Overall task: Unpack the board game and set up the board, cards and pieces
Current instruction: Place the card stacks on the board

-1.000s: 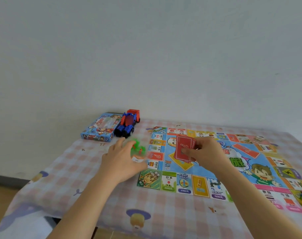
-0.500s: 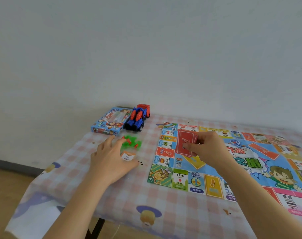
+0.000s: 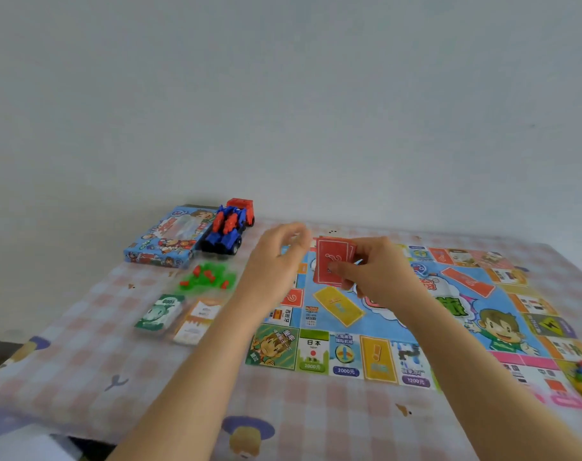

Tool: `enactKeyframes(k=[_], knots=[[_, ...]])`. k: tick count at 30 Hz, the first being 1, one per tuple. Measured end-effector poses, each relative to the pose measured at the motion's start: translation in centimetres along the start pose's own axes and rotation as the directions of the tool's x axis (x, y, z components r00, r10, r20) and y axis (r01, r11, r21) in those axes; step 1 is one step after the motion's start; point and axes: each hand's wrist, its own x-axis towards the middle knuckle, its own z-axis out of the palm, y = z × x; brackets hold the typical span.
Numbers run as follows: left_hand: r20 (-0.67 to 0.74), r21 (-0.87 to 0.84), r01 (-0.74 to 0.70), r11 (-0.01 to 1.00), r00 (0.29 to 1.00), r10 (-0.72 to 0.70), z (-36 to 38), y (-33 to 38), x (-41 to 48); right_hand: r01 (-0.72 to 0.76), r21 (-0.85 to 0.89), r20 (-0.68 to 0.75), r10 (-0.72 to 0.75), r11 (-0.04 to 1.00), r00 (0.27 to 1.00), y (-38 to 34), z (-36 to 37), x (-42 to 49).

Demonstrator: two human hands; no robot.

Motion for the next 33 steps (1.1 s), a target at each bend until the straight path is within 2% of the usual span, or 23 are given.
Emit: enactKeyframes(k=[3,6,10,13,15,17,19,21,23,28,30,33], knots=[[0.046,-0.14,-0.033,0.99,0.998,0.04,4.0,0.6,2.0,-0.009,-0.09,-0.057,0.004,0.996,0.998,2.1,-2.3,0.1],[0.042,-0.136,-0.069,0.988,0.996,0.075,6.3,-0.1,2.6,-0.057,-0.14,-0.042,0.052,0.989,0.998,4.3,-2.3,-0.2],[0.02,-0.139,-0.089,0.986,0.995,0.093,6.5,-0.4,2.7,-0.092,0.064,-0.06,0.095,0.994,0.994,6.3,-1.6,-0.1],[0.083,-0.201,0.008,0.979,0.997,0.009,6.1,-0.3,3.0,-0.09,0.208,-0.085,0.109,0.974,0.99,6.6,-2.0,0.3],[0.159,-0.147,0.033,0.989,0.987,-0.009,6.3,-0.5,3.1,-0.096,0.314,-0.071,0.124,0.945,0.99,6.3,-2.2,0.2],[0.205,-0.031,-0.021,0.999,0.978,0.027,6.9,-0.8,3.2,-0.101,0.385,-0.094,0.147,0.918,0.985,6.0,-2.2,0.0],[0.209,-0.002,-0.03,1.0,0.977,0.03,7.4,-1.0,3.2,-0.113,0.416,-0.176,0.202,0.902,0.963,6.1,-2.3,0.0],[0.201,-0.081,0.034,0.996,0.979,-0.017,7.4,-1.0,3.2,-0.135,0.424,-0.244,0.257,0.895,0.935,6.3,-2.7,0.0],[0.206,-0.186,0.118,0.975,0.975,-0.079,7.3,-1.0,3.2,-0.141,0.448,-0.248,0.275,0.883,0.929,6.4,-2.8,-0.1],[0.351,-0.377,0.335,0.864,0.914,-0.201,8.0,-0.3,2.5,-0.14,0.537,-0.232,0.305,0.832,0.924,6.3,-2.4,-0.4],[0.349,-0.381,0.331,0.863,0.916,-0.197,8.0,-0.1,2.5,-0.135,0.549,-0.236,0.308,0.825,0.922,6.1,-2.4,-0.4],[0.305,-0.259,0.224,0.94,0.942,-0.14,8.0,-0.2,2.5,-0.125,0.524,-0.264,0.3,0.842,0.917,6.0,-2.4,-0.3]])
